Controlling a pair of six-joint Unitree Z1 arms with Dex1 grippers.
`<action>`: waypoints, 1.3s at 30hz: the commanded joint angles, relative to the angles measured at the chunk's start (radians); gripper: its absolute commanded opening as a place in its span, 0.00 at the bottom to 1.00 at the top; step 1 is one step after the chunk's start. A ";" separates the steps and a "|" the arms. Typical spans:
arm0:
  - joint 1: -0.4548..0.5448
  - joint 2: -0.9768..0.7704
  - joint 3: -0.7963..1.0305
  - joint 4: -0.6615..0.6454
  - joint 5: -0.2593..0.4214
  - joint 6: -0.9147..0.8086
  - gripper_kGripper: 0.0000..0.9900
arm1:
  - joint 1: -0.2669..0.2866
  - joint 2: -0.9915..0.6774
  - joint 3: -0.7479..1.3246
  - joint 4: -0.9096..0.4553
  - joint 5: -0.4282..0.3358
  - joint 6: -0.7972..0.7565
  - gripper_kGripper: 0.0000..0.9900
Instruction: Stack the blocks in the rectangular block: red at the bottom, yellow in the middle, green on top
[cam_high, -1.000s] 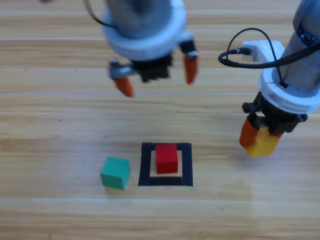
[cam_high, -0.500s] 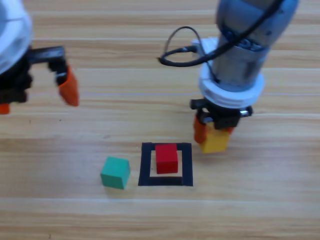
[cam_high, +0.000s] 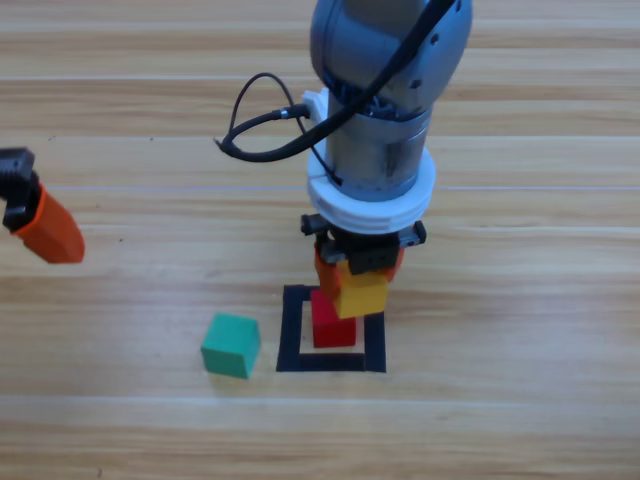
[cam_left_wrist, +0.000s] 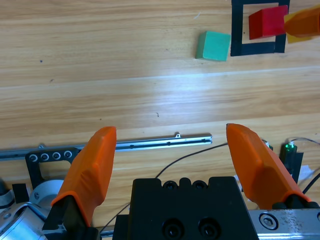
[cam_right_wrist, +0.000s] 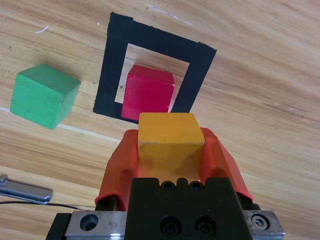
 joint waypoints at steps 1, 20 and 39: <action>-0.015 -0.028 0.058 -0.043 -0.020 0.024 0.94 | 0.028 0.095 -0.036 0.016 -0.037 0.033 0.00; -0.015 -0.033 0.169 -0.141 -0.038 0.024 0.94 | 0.039 0.132 -0.093 0.035 -0.041 0.059 0.00; -0.015 -0.028 0.230 -0.200 -0.047 0.024 0.94 | 0.054 0.152 -0.115 0.037 -0.043 0.070 0.00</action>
